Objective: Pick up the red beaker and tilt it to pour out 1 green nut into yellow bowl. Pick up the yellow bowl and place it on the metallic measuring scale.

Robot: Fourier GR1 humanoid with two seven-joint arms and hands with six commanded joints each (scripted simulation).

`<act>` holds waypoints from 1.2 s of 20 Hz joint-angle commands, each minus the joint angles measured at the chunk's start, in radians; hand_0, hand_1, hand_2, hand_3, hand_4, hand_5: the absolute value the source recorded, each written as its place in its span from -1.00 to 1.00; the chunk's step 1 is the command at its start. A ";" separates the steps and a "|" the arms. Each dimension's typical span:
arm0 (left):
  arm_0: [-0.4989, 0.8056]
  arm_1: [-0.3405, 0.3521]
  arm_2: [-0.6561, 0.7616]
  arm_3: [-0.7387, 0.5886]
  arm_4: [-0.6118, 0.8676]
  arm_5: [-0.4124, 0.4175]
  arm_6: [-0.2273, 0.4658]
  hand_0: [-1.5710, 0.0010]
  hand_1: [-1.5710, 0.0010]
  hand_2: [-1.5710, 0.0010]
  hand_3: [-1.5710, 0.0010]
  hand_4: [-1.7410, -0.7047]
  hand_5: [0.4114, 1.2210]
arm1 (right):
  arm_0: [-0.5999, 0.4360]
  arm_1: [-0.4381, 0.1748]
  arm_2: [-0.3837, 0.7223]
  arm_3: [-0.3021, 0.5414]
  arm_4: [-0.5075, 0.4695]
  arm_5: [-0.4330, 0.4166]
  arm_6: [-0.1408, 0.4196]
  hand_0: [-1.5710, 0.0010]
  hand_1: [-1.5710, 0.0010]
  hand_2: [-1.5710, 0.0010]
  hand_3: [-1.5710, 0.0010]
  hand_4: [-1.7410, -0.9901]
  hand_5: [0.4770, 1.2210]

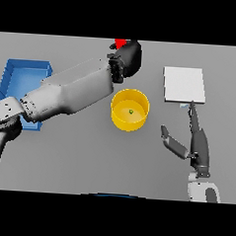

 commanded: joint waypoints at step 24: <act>0.332 0.450 0.793 0.033 0.938 0.472 0.436 -1.00 -1.00 -1.00 -0.84 -1.00 1.00 | -0.027 -0.048 -0.024 0.043 -0.065 0.064 -0.042 1.00 1.00 1.00 1.00 0.41 -0.64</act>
